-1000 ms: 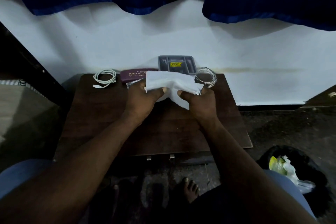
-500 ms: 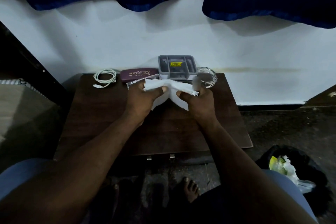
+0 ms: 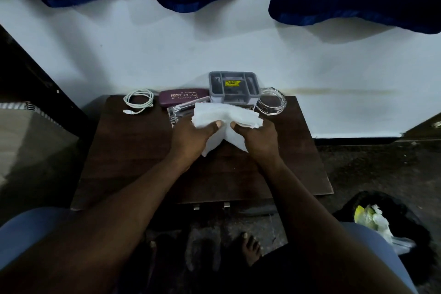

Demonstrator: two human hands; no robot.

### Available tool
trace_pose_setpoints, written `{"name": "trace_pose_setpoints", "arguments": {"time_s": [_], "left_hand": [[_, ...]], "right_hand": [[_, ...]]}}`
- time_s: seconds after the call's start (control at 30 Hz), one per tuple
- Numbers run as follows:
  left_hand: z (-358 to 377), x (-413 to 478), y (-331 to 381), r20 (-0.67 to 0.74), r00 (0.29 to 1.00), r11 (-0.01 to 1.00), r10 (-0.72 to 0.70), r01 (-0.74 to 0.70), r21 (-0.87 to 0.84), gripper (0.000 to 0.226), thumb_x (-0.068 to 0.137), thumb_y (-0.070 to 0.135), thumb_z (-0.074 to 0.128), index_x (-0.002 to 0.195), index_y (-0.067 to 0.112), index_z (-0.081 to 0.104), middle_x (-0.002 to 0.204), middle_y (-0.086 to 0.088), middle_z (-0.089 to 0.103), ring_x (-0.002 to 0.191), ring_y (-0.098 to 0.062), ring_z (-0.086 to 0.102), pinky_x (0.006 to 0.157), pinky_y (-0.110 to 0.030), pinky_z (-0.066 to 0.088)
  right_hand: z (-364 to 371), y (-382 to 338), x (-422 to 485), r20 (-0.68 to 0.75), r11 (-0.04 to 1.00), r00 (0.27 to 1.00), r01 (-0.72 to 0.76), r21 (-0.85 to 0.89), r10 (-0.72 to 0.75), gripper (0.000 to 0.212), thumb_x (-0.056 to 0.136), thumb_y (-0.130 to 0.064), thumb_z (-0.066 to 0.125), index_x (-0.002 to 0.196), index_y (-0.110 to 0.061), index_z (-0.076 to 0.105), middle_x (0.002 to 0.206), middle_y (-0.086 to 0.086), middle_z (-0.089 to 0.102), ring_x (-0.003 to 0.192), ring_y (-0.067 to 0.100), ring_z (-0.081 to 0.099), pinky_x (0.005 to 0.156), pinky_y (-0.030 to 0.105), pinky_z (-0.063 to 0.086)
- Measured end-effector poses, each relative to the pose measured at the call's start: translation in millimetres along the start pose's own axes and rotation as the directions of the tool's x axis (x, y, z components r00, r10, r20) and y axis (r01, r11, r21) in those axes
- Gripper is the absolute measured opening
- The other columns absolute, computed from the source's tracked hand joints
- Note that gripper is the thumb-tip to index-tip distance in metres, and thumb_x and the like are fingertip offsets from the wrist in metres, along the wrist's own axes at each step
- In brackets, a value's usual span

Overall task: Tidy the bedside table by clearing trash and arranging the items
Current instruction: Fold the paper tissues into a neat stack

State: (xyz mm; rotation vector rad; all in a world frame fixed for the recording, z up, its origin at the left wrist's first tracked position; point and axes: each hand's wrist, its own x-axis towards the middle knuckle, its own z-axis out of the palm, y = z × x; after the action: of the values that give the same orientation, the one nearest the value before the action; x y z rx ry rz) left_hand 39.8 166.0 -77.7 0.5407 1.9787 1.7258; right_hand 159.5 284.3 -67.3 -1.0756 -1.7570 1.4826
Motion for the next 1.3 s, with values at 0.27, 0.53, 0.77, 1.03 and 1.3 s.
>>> {"name": "trace_pose_setpoints", "arguments": {"time_s": [0.27, 0.53, 0.77, 1.03, 1.3], "left_hand": [[-4, 0, 9, 0.083, 0.994, 0.99, 0.068, -0.078, 0.118, 0.053, 0.071, 0.05, 0.083, 0.116, 0.025, 0.077, 0.108, 0.011, 0.078, 0.099, -0.005, 0.073, 0.091, -0.038, 0.06], [0, -2, 6, -0.014, 0.998, 0.99, 0.067, -0.064, 0.128, 0.046, 0.074, 0.046, 0.083, 0.114, 0.024, 0.078, 0.103, 0.016, 0.076, 0.097, 0.001, 0.072, 0.094, -0.036, 0.059], [-5, -4, -10, 0.045, 0.999, 0.965, -0.026, 0.013, 0.262, 0.038, 0.075, 0.034, 0.091, 0.108, 0.022, 0.076, 0.11, -0.002, 0.078, 0.099, -0.016, 0.074, 0.088, -0.036, 0.06], [1, -4, -13, 0.043, 0.999, 0.925, 0.004, -0.02, 0.378, 0.028, 0.08, 0.032, 0.087, 0.102, 0.02, 0.075, 0.087, 0.01, 0.069, 0.065, 0.011, 0.064, 0.051, -0.007, 0.044], [-2, 2, 12, 0.008, 1.0, 0.976, -0.018, 0.016, 0.217, 0.029, 0.081, 0.05, 0.08, 0.095, 0.025, 0.08, 0.091, 0.008, 0.08, 0.083, -0.009, 0.075, 0.078, -0.037, 0.062]], "right_hand": [[-2, 0, -1, 0.02, 0.994, 0.997, -0.078, 0.082, 0.077, 0.038, 0.077, -0.012, 0.087, 0.114, -0.015, 0.079, 0.109, 0.001, 0.079, 0.104, 0.019, 0.075, 0.098, 0.048, 0.058], [1, -2, -3, -0.022, 0.996, 0.997, -0.075, 0.051, 0.076, 0.032, 0.076, -0.016, 0.086, 0.106, -0.024, 0.08, 0.1, -0.011, 0.08, 0.096, 0.007, 0.075, 0.095, 0.043, 0.06], [0, 9, -9, -0.006, 0.993, 0.993, -0.117, -0.023, 0.117, 0.045, 0.077, -0.016, 0.087, 0.12, -0.016, 0.076, 0.114, 0.0, 0.077, 0.107, 0.018, 0.073, 0.099, 0.047, 0.057], [3, 13, -8, -0.014, 0.993, 0.994, -0.11, -0.051, 0.109, 0.038, 0.077, -0.017, 0.086, 0.114, -0.019, 0.077, 0.109, -0.002, 0.078, 0.103, 0.016, 0.073, 0.096, 0.045, 0.059], [3, 3, 2, 0.006, 0.985, 0.987, -0.161, 0.062, 0.161, 0.029, 0.082, -0.016, 0.084, 0.11, -0.017, 0.077, 0.103, -0.002, 0.078, 0.099, 0.018, 0.075, 0.094, 0.045, 0.06]]}}
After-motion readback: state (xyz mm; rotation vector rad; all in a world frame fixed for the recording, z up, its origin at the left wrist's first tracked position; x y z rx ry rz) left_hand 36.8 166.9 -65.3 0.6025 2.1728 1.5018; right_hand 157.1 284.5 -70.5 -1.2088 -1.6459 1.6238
